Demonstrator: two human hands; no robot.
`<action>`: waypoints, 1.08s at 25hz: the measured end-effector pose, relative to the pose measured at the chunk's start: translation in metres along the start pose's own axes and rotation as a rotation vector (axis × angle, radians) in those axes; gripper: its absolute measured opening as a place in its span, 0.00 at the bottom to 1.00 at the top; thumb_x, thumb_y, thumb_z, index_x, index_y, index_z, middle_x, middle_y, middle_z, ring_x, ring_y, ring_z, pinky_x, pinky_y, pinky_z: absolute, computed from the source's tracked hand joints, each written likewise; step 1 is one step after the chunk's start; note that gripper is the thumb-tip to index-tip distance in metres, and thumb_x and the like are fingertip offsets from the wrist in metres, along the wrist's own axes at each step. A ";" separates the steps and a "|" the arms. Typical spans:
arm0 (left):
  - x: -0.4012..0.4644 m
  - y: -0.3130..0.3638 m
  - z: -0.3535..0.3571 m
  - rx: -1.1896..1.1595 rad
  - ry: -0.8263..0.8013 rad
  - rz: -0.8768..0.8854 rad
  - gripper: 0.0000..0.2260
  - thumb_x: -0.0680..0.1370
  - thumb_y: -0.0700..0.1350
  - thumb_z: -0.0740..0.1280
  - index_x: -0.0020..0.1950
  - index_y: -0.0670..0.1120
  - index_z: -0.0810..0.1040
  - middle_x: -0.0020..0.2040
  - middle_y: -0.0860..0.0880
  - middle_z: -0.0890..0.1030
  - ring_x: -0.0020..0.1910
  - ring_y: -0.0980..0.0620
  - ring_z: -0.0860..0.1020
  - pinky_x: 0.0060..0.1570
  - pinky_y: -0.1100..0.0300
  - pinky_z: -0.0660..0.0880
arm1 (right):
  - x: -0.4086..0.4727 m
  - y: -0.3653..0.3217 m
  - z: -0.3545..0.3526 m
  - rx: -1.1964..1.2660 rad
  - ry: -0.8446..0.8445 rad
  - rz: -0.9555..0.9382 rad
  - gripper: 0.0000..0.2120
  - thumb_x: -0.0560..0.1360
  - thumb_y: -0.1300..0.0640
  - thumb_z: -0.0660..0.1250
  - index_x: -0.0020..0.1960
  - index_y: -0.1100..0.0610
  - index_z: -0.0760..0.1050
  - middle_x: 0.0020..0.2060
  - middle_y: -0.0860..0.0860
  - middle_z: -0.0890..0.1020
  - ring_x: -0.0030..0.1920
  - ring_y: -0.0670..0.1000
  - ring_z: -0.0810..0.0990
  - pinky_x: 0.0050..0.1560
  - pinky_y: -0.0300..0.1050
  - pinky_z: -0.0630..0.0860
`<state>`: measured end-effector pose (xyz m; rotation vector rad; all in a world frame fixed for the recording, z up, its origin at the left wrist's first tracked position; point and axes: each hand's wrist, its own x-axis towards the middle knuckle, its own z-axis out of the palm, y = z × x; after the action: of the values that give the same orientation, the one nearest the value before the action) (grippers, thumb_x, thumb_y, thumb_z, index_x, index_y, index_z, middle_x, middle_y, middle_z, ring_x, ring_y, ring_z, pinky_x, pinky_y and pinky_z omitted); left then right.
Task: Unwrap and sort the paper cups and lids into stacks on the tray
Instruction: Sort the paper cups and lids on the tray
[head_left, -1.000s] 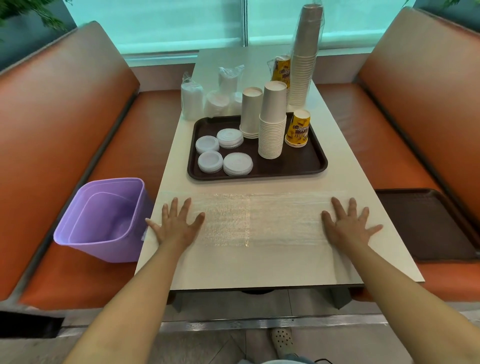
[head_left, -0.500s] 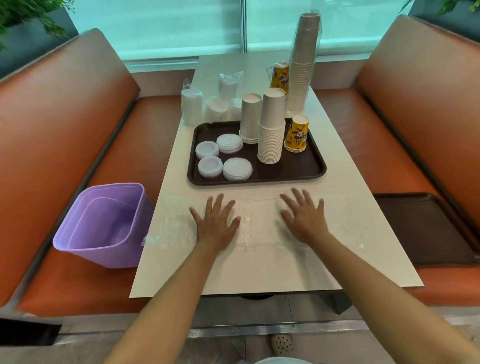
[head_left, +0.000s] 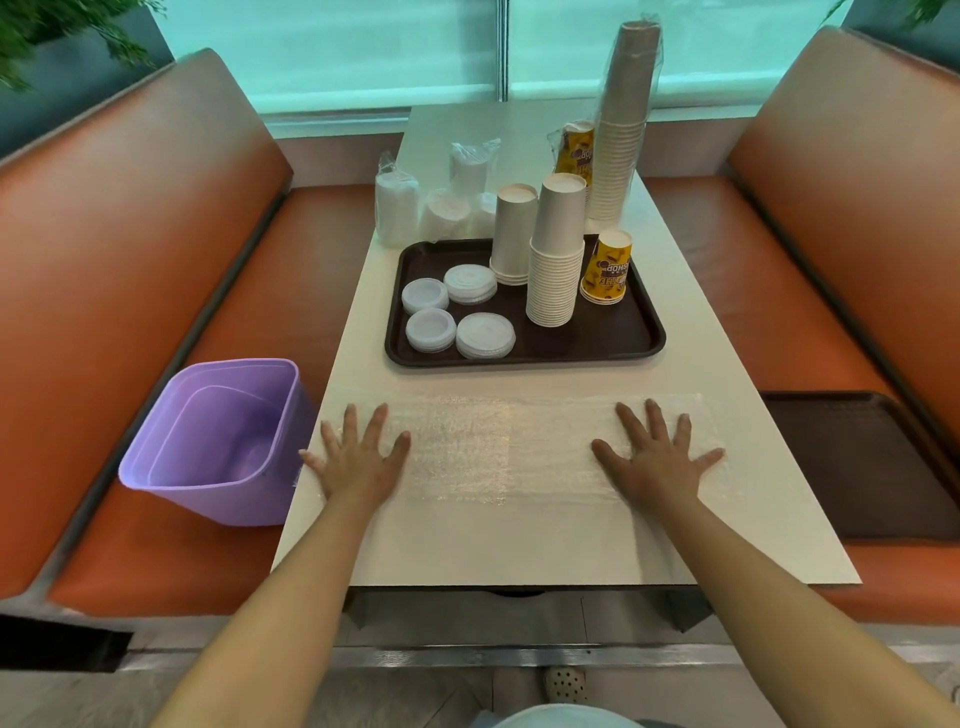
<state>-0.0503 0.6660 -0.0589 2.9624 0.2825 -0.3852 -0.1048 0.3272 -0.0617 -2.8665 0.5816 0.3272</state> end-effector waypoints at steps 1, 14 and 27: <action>-0.003 0.002 0.002 -0.005 0.003 0.011 0.30 0.76 0.69 0.41 0.76 0.62 0.42 0.78 0.50 0.41 0.76 0.40 0.40 0.69 0.34 0.41 | 0.002 0.004 -0.002 -0.002 -0.003 0.000 0.34 0.73 0.28 0.46 0.75 0.36 0.42 0.77 0.44 0.42 0.76 0.58 0.37 0.65 0.76 0.38; -0.017 0.049 -0.005 0.152 0.193 0.190 0.25 0.81 0.58 0.49 0.76 0.54 0.55 0.78 0.44 0.50 0.76 0.40 0.44 0.67 0.31 0.41 | 0.002 0.016 -0.012 -0.049 0.041 -0.027 0.24 0.82 0.47 0.43 0.77 0.42 0.45 0.78 0.49 0.44 0.76 0.60 0.40 0.68 0.72 0.40; -0.011 0.066 -0.009 -0.108 0.135 0.093 0.19 0.77 0.52 0.61 0.68 0.53 0.68 0.73 0.49 0.61 0.73 0.48 0.56 0.68 0.33 0.46 | 0.013 0.037 -0.023 0.016 0.137 0.114 0.23 0.79 0.50 0.53 0.73 0.47 0.58 0.76 0.53 0.55 0.76 0.56 0.50 0.70 0.68 0.45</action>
<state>-0.0449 0.6011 -0.0401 2.8865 0.1736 -0.1544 -0.1036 0.2837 -0.0490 -2.8624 0.7711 0.1436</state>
